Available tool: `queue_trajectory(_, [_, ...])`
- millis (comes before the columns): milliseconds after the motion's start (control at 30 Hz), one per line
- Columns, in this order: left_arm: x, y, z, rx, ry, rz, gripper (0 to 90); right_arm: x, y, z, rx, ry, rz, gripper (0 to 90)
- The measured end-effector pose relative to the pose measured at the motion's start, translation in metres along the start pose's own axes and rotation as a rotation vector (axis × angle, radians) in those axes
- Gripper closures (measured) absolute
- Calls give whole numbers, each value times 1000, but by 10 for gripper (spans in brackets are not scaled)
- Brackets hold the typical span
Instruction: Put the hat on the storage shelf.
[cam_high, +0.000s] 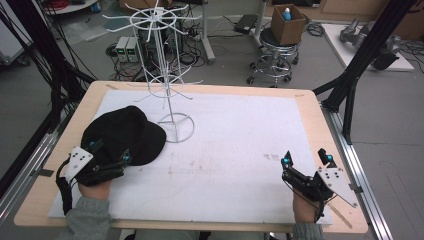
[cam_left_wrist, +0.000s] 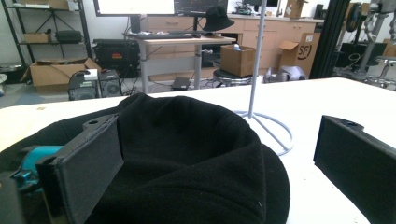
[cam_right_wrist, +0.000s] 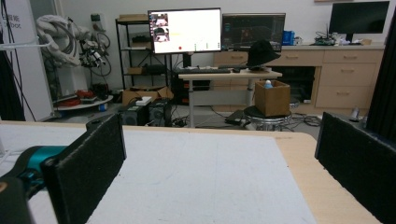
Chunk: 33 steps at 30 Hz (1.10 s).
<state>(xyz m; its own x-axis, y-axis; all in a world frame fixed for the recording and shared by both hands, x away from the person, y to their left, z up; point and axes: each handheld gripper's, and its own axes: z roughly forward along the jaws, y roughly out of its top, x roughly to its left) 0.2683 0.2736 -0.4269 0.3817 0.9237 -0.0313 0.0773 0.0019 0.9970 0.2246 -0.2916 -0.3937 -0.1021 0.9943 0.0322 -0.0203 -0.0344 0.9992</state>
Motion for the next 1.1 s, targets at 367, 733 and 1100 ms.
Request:
queue_trajectory(367, [-1,-2,2,6,-19,5,18,0,-1,1,6,1,-2,8])
queue_trajectory(733, [-3,-2,4,8,-23,7,18,-1,-1,1,6,1,-1,8])
queue_trajectory(1100, [-6,-4,13,35,-11,18,18,0,-2,2,14,0,-4,8])
